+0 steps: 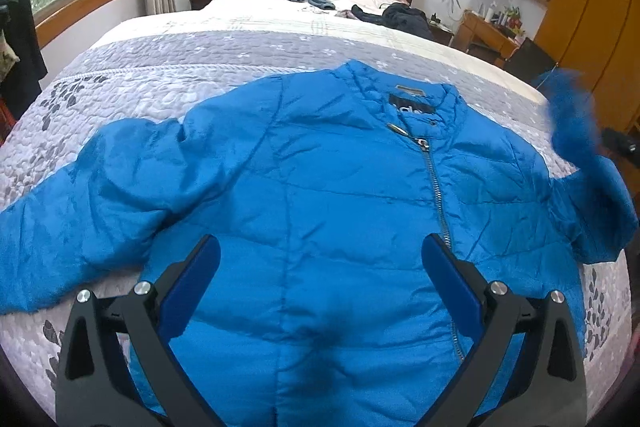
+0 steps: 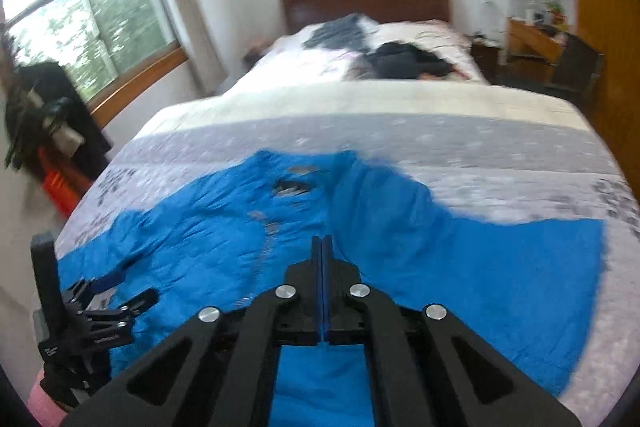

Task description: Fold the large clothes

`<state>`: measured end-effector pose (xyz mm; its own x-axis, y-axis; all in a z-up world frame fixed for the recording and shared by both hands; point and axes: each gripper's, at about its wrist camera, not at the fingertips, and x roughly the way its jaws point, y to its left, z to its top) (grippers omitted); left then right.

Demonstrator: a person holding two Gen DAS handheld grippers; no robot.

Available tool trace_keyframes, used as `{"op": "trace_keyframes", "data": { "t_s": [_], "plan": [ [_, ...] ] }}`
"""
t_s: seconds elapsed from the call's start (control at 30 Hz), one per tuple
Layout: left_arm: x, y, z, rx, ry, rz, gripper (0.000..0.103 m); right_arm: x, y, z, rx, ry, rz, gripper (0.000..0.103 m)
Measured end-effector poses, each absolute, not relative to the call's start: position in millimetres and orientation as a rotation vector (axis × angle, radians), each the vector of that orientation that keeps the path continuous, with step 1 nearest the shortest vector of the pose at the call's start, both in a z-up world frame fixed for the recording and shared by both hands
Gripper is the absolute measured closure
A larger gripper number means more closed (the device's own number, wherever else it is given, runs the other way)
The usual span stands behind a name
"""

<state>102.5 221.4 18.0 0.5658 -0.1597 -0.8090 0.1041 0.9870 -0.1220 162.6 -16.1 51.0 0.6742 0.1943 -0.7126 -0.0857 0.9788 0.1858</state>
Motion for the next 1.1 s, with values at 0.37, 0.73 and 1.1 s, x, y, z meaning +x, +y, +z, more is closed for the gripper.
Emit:
{"op": "trace_keyframes", "data": {
  "t_s": [0.37, 0.73, 1.1],
  "plan": [
    [111.7, 232.1, 17.4, -0.095, 0.982, -0.177, 0.003, 176.6, -11.0, 15.1, 0.117, 0.921, 0.173, 0.095],
    [165.1, 68.1, 1.6, -0.01, 1.103, -0.443, 0.003, 133.7, -170.3, 15.7, 0.268, 0.842, -0.194, 0.075],
    [207.4, -20.6, -38.1, -0.029, 1.21, -0.458, 0.041, 122.2, -228.1, 17.4, 0.357, 0.805, -0.24, 0.07]
  ]
}}
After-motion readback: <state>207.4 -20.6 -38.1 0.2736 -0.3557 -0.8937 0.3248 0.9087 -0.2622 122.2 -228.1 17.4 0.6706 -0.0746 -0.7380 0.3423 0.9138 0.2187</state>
